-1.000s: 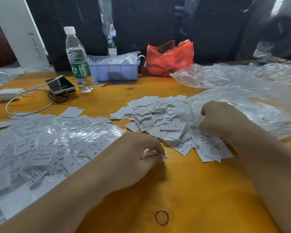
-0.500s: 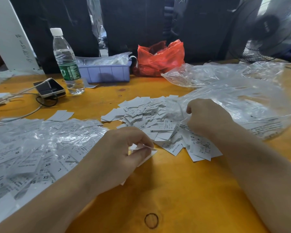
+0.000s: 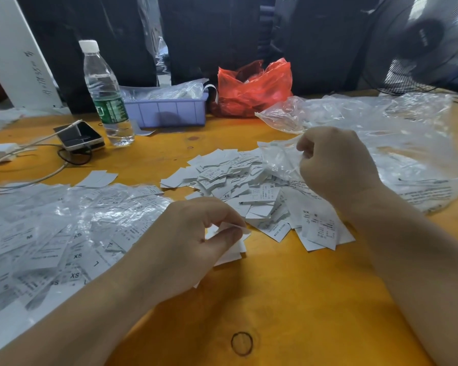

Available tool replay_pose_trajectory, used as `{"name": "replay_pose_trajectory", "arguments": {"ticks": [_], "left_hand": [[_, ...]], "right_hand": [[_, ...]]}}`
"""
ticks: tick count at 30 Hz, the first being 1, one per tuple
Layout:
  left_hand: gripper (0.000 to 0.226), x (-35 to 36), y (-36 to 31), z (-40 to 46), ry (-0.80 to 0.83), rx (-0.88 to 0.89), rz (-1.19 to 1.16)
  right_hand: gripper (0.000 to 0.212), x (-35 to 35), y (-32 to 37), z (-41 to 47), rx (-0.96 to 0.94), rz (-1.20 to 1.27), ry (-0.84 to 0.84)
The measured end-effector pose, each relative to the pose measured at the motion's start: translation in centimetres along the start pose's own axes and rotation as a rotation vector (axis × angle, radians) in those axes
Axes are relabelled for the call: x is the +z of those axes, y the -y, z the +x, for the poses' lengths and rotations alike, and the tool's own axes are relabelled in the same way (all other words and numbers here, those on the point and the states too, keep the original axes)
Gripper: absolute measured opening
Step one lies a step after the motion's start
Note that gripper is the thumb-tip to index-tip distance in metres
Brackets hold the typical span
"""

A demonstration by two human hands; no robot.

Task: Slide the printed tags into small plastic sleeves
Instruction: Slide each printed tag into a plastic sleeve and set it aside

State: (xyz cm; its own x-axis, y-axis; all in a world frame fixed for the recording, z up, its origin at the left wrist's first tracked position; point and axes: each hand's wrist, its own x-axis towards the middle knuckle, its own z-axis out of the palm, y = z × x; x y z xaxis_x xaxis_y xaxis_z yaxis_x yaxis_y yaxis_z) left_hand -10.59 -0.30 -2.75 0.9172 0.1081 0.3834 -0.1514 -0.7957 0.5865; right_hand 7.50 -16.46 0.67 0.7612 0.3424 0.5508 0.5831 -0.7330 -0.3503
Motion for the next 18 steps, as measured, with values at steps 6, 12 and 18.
{"name": "replay_pose_trajectory", "arguments": {"ticks": [6, 12, 18], "left_hand": [[0.01, -0.1, -0.2, -0.1, -0.016, -0.006, 0.004], [0.01, -0.5, -0.2, 0.0, -0.107, -0.047, 0.011], [0.012, -1.1, -0.2, 0.1, -0.213, -0.105, -0.021]], "right_hand": [[0.014, -0.4, 1.5, -0.5, -0.158, 0.328, 0.005], [0.01, -0.8, 3.7, -1.9, -0.019, 0.937, 0.591], [0.021, -0.6, 4.7, -2.7, 0.068, 1.171, 0.832]]}}
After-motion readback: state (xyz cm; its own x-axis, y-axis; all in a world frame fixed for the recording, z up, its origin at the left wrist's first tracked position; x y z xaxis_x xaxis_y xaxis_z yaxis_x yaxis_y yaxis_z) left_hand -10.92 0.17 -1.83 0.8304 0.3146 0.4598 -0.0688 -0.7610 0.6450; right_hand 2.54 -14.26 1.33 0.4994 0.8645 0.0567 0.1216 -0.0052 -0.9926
